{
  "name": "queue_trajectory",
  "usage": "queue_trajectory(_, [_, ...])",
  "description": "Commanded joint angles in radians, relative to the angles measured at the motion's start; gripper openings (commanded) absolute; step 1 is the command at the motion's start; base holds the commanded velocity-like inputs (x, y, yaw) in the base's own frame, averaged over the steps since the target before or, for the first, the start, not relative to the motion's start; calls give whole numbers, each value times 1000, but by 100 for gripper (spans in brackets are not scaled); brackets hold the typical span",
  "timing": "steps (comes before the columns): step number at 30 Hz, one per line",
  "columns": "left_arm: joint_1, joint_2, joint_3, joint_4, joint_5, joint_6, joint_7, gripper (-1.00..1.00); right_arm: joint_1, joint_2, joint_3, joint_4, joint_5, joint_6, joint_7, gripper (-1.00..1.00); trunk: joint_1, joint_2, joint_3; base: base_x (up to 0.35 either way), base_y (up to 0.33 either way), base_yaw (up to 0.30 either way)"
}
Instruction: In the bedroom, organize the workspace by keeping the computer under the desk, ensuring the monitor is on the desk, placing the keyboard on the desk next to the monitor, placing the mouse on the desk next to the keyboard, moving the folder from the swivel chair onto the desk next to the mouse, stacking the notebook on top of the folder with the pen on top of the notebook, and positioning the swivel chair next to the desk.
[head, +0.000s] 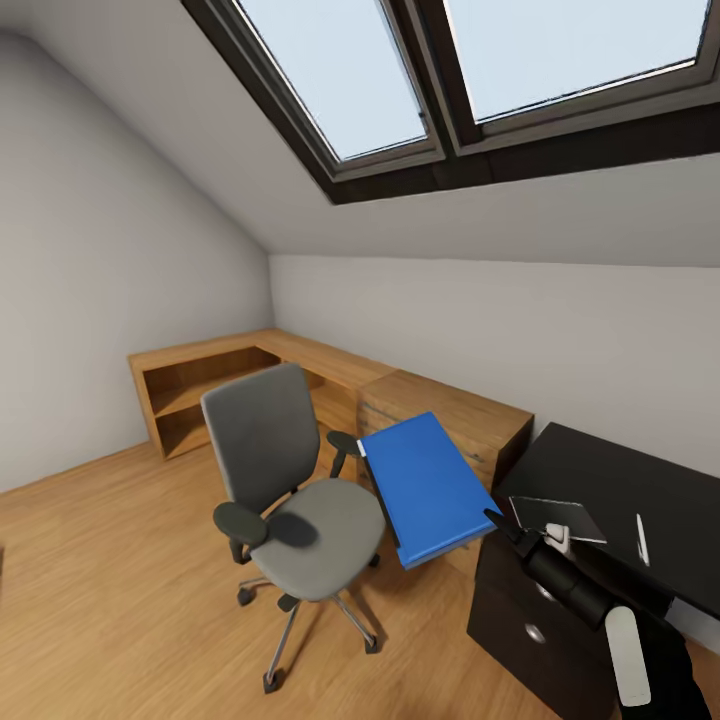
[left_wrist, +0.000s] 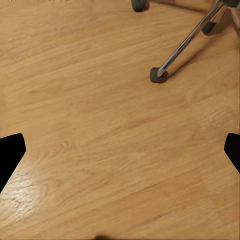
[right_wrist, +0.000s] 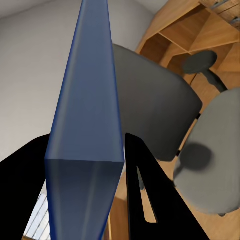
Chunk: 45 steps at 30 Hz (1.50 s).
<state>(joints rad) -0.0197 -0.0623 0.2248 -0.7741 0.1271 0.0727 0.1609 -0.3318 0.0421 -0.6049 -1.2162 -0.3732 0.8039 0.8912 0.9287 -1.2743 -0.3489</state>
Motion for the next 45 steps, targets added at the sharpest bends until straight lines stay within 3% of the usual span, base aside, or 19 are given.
queue_trajectory(1, [0, -1, 2, -2, 9, 5, 2, 100, -1, 1, -3, 0, 0, 4, 3, -100, -3, 7, 0, 289, 0, 0])
queue_trajectory(15, [0, -2, 1, -2, 10, 9, 2, 100, -1, 0, -3, 0, 0, 4, 2, -100, -57, 105, 23, 133, 0, 67])
queue_trajectory(29, [0, -3, 1, -2, 8, 9, 2, 100, -1, -7, -7, 2, -1, 9, 7, -100, -111, 203, 65, 1, 0, 8])
queue_trajectory(36, [0, -4, 1, -2, 8, 9, 2, 100, -1, -7, -13, 2, -33, 29, 8, -100, -138, 252, 87, 0, 0, 0])
queue_trajectory(45, [0, -4, 1, -2, 8, 9, 2, 100, -1, -7, -22, 1, -58, 30, 3, -100, -172, 315, 122, 0, 0, -218])
